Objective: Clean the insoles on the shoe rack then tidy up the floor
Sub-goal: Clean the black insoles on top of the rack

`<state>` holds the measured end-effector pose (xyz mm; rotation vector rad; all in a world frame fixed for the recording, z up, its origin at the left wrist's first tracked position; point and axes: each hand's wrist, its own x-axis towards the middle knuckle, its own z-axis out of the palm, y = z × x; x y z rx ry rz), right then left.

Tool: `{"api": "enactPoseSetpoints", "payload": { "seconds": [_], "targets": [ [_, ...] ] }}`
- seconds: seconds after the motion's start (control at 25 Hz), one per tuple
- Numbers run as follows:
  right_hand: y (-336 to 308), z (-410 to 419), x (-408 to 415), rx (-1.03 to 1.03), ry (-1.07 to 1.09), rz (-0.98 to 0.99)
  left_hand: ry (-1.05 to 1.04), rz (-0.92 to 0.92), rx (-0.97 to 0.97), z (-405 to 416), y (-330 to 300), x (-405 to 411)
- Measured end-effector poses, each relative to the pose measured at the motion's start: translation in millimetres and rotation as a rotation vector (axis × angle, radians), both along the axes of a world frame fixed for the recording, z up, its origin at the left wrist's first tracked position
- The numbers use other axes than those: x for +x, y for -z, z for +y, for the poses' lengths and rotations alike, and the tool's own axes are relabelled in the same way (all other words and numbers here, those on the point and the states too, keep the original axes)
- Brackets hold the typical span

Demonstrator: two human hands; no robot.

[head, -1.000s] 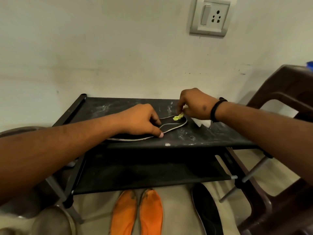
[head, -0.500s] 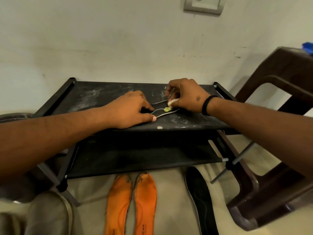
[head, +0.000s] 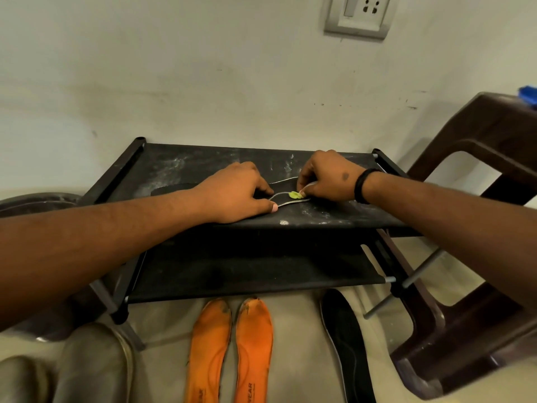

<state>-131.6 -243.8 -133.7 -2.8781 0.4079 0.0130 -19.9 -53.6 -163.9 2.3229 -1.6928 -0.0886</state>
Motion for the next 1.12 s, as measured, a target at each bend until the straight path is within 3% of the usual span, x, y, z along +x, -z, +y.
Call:
{"api": "enactPoseSetpoints", "payload": {
  "seconds": [0.28, 0.48, 0.68, 0.88, 1.12],
  "targets": [
    [2.4, -3.6, 14.2, -0.146, 0.171, -0.015, -0.008, -0.006, 0.012, -3.0, -0.6, 0.8],
    [2.9, 16.0, 9.0, 0.063, -0.006, 0.002, -0.005, -0.016, -0.006, -2.3, 1.7, 3.8],
    [2.6, -12.1, 8.7, -0.111, 0.166, -0.04, 0.004, 0.003, -0.006, -2.9, 1.5, 4.6],
    [6.0, 9.4, 0.1, 0.081, 0.006, 0.003, 0.025, 0.003, -0.024, -2.1, 1.3, 4.3],
    [7.9, -10.5, 9.0, -0.249, 0.21, -0.002, 0.014, 0.022, -0.037, -1.5, -0.8, 0.3]
  ]
}}
